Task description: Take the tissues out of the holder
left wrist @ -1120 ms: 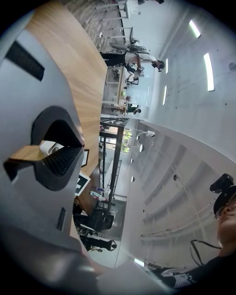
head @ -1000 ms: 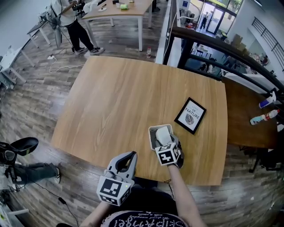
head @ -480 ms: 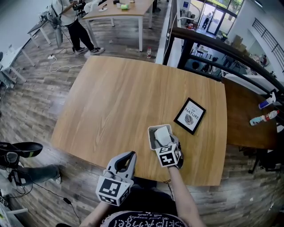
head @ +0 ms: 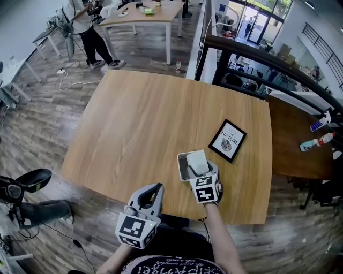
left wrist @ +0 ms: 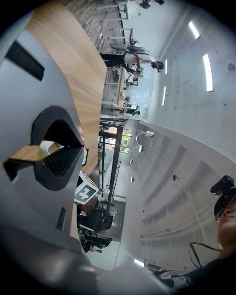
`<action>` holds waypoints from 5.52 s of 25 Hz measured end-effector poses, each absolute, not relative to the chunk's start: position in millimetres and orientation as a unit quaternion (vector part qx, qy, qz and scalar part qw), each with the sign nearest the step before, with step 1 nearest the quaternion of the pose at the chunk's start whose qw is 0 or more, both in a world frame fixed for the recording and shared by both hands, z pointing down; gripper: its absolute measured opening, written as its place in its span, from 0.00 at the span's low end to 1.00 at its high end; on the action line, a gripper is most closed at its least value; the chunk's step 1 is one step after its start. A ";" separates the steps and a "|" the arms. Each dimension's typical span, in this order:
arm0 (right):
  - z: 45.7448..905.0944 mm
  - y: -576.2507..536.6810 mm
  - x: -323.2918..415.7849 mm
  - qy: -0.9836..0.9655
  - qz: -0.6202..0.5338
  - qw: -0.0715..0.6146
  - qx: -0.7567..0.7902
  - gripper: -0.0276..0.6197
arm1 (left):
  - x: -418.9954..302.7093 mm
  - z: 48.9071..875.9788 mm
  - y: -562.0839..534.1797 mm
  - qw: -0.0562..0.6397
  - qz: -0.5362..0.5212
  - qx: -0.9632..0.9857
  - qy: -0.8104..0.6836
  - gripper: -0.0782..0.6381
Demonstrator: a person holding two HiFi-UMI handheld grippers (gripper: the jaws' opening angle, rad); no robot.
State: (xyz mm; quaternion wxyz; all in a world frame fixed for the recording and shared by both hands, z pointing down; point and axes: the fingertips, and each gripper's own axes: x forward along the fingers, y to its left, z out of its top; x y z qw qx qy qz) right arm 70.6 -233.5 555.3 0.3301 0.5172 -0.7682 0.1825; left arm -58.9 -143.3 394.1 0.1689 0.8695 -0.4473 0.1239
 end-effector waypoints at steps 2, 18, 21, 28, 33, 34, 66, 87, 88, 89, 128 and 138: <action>543.9 -234.5 71.7 -0.772 0.179 0.316 0.522 0.49 | -57.6 392.7 -142.8 0.168 0.123 0.870 -0.447 0.12; 454.2 -198.9 93.5 -0.789 0.141 0.217 0.557 0.49 | -38.3 387.3 -127.7 0.163 0.116 0.882 -0.426 0.12; 440.7 -186.3 99.9 -0.791 0.139 0.196 0.562 0.49 | -32.1 385.3 -126.7 0.160 0.113 0.886 -0.421 0.12; 415.9 -155.9 115.1 -0.790 0.118 0.162 0.580 0.49 | -26.2 384.1 -118.5 0.157 0.112 0.890 -0.413 0.12; 397.9 -135.4 124.2 -0.788 0.113 0.139 0.589 0.49 | -22.9 383.5 -112.4 0.156 0.116 0.891 -0.409 0.12; 395.1 -131.8 125.7 -0.788 0.113 0.135 0.591 0.49 | -22.4 383.2 -111.8 0.156 0.116 0.892 -0.409 0.12; 400.8 -36.4 130.3 -0.769 0.146 0.106 0.613 0.49 | -18.5 379.0 -95.5 0.152 0.109 0.896 -0.402 0.12; 410.5 -11.0 119.6 -0.784 0.122 0.112 0.599 0.49 | -15.3 377.8 -72.1 0.146 0.111 0.900 -0.396 0.12; 410.0 -10.6 118.8 -0.784 0.122 0.113 0.599 0.49 | -15.4 378.9 -70.4 0.147 0.112 0.900 -0.395 0.12; 409.3 -10.1 118.0 -0.784 0.122 0.112 0.599 0.49 | -15.7 380.1 -68.7 0.148 0.114 0.900 -0.394 0.12; 403.3 -13.0 113.0 -0.783 0.115 0.106 0.602 0.49 | -25.3 376.8 -65.3 0.146 0.102 0.900 -0.398 0.12; 388.3 -19.4 120.3 -0.787 0.102 0.103 0.599 0.49 | -17.1 357.2 -71.0 0.128 0.092 0.903 -0.399 0.12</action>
